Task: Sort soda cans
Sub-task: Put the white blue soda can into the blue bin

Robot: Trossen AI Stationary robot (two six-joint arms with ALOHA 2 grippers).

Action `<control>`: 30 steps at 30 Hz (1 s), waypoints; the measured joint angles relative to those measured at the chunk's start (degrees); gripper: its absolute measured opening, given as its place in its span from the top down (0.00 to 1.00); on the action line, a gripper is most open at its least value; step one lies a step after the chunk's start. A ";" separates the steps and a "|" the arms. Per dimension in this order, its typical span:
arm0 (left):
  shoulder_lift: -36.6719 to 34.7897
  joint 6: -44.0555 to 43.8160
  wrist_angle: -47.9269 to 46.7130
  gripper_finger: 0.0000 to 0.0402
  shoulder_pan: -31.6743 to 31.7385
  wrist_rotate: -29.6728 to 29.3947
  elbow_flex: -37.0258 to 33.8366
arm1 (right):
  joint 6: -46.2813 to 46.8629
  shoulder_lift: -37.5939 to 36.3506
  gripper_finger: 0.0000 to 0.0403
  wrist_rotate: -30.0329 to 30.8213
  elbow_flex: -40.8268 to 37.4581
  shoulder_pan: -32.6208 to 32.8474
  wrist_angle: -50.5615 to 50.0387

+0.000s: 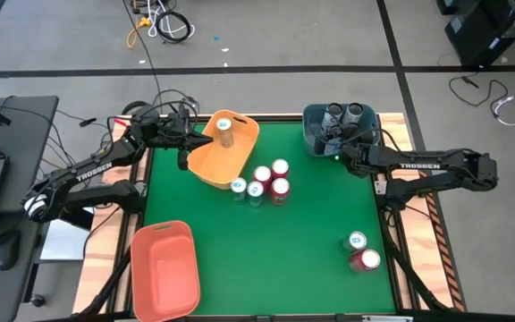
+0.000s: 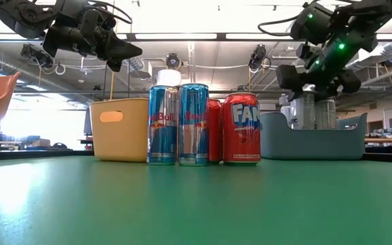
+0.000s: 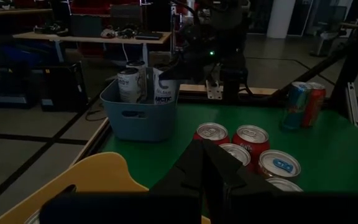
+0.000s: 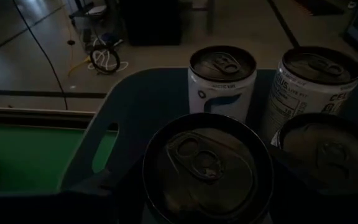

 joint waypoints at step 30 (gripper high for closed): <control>0.00 0.35 -1.28 0.99 0.00 0.01 0.00 | -2.67 7.12 0.29 -3.54 0.25 -2.57 4.17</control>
